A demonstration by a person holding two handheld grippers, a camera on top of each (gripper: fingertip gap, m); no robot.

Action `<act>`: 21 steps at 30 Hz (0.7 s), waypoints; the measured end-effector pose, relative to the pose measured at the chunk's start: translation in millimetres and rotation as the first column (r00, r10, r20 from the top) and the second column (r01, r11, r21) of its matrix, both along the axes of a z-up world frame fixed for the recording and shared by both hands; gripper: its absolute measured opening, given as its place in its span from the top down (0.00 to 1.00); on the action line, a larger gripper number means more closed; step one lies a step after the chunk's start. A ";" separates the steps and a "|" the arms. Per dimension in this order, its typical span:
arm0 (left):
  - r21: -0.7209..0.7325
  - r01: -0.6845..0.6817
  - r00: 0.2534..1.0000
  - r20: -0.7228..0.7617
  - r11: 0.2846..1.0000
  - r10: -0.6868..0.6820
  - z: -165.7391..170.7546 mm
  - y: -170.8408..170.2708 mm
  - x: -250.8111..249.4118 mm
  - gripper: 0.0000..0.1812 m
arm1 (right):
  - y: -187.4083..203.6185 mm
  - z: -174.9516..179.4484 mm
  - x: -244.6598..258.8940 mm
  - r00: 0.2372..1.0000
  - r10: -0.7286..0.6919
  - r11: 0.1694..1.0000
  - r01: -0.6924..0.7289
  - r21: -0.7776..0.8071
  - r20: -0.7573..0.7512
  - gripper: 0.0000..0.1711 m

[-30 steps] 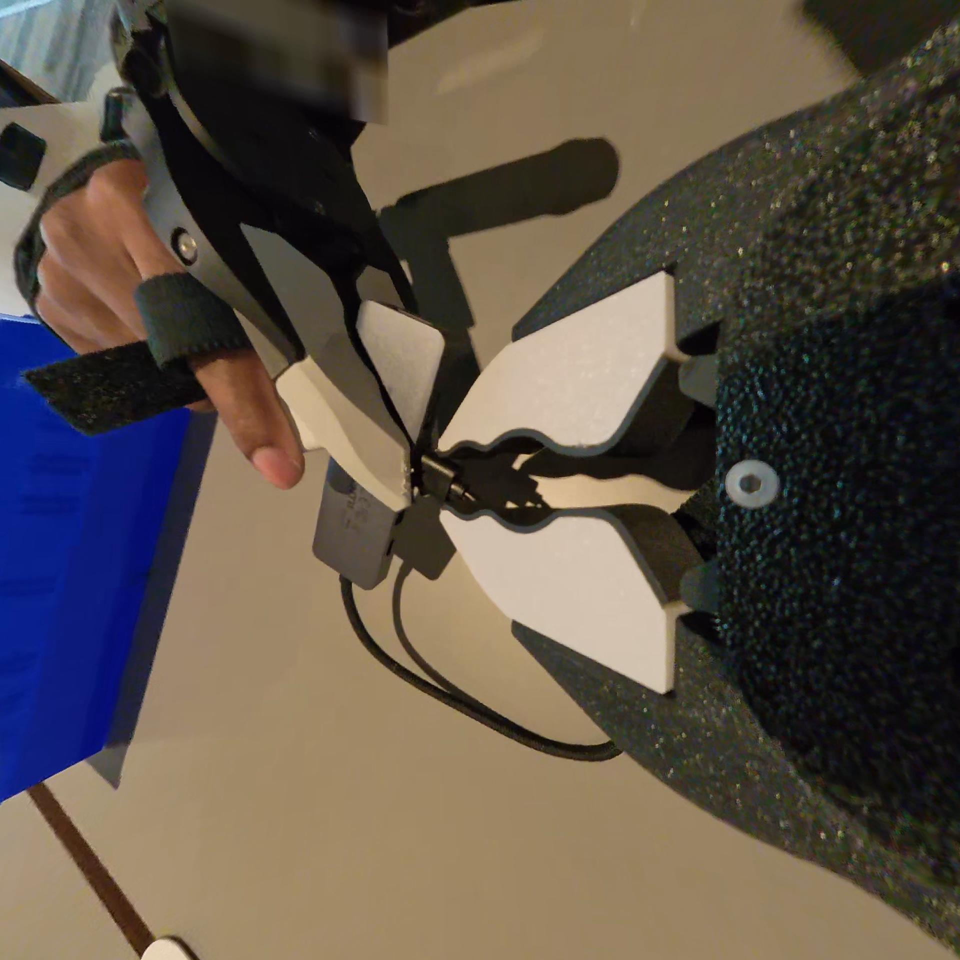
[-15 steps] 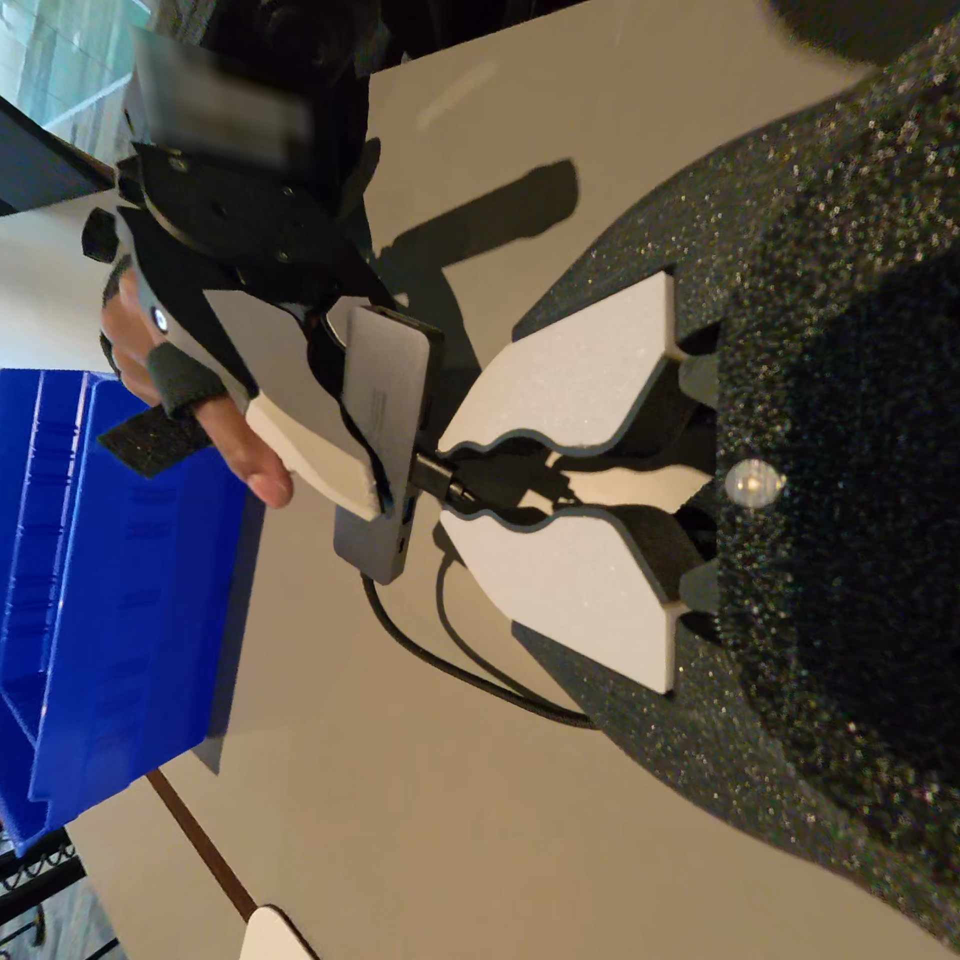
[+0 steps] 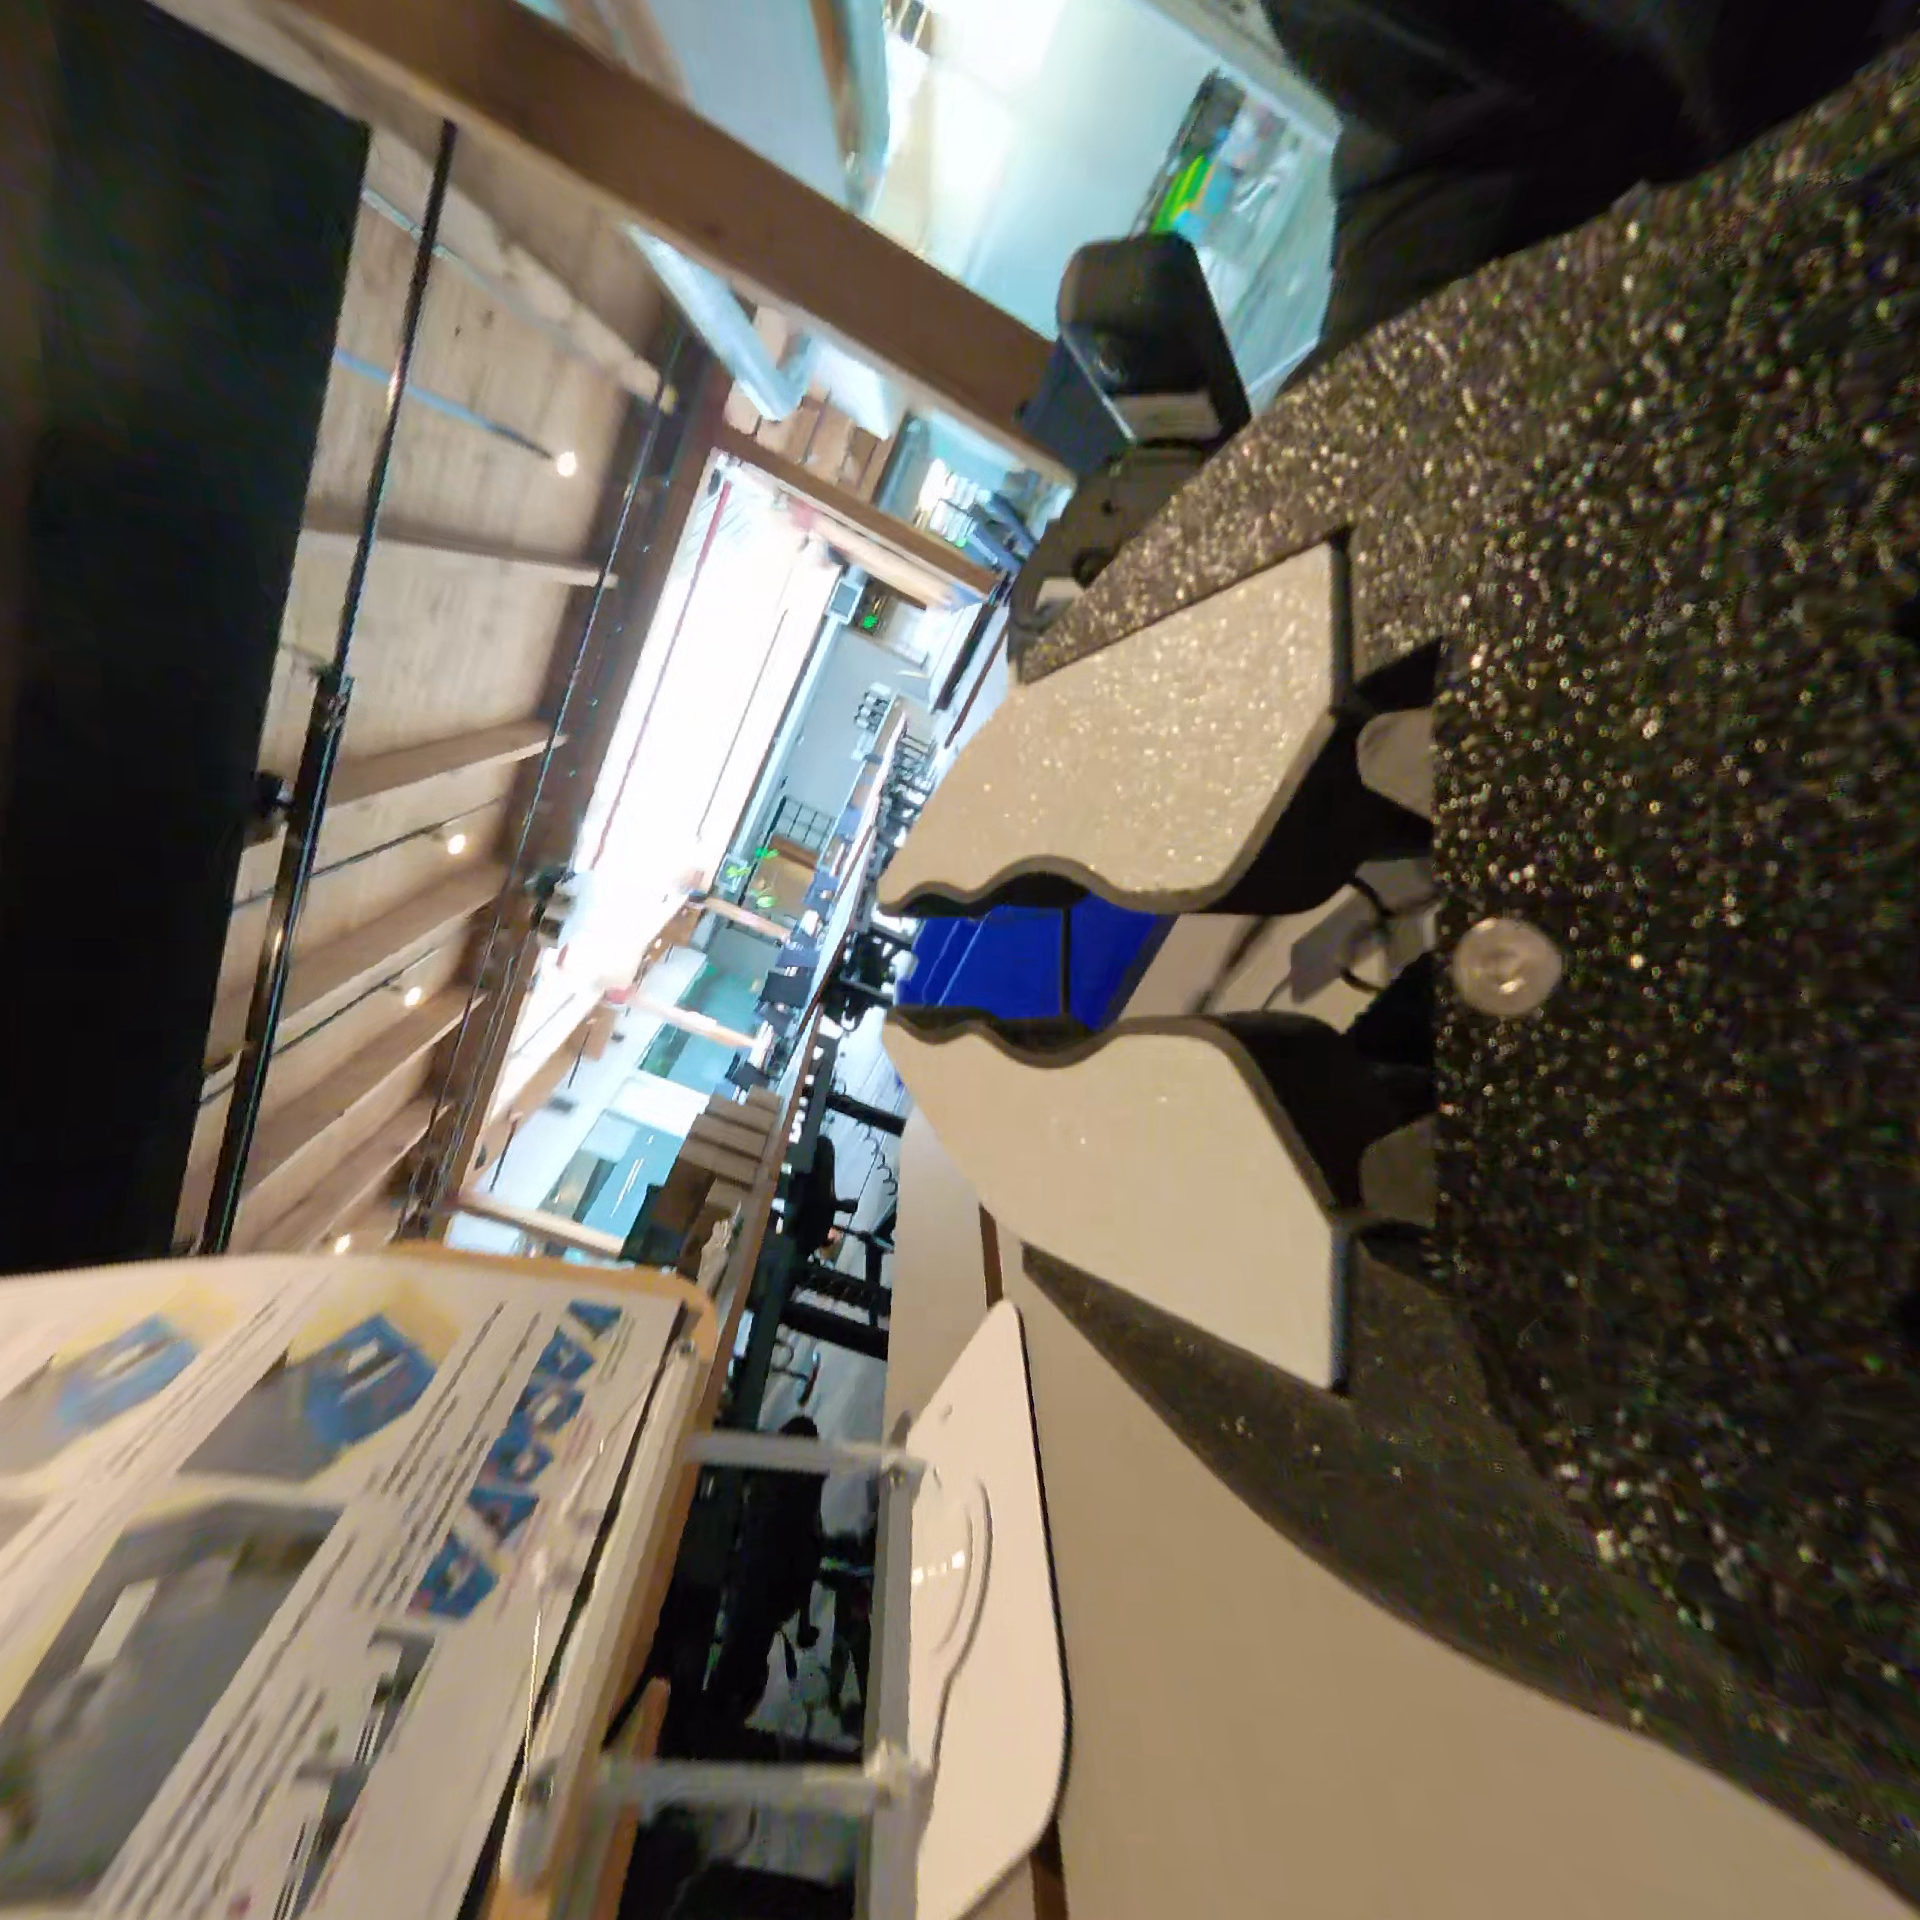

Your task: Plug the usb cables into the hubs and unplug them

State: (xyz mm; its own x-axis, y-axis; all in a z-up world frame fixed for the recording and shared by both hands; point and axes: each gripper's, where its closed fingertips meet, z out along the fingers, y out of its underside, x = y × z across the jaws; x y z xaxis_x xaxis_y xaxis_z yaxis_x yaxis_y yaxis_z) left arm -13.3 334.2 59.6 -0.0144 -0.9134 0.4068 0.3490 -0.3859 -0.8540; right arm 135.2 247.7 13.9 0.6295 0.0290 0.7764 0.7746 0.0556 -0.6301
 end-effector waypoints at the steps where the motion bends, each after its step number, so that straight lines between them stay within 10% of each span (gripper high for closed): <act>1: -0.013 -0.024 1.000 -0.004 1.000 0.024 -3.1 8.2 -4.3 0.92 | -0.3 8.2 4.2 0.999 -0.011 1.000 0.012 0.019 -0.045 0.93; 21: 0.010 -0.106 0.933 -0.345 0.994 0.103 -84.1 37.3 10.5 0.95 | -57.3 258.9 179.6 0.844 -0.152 0.812 0.403 0.421 -0.514 0.93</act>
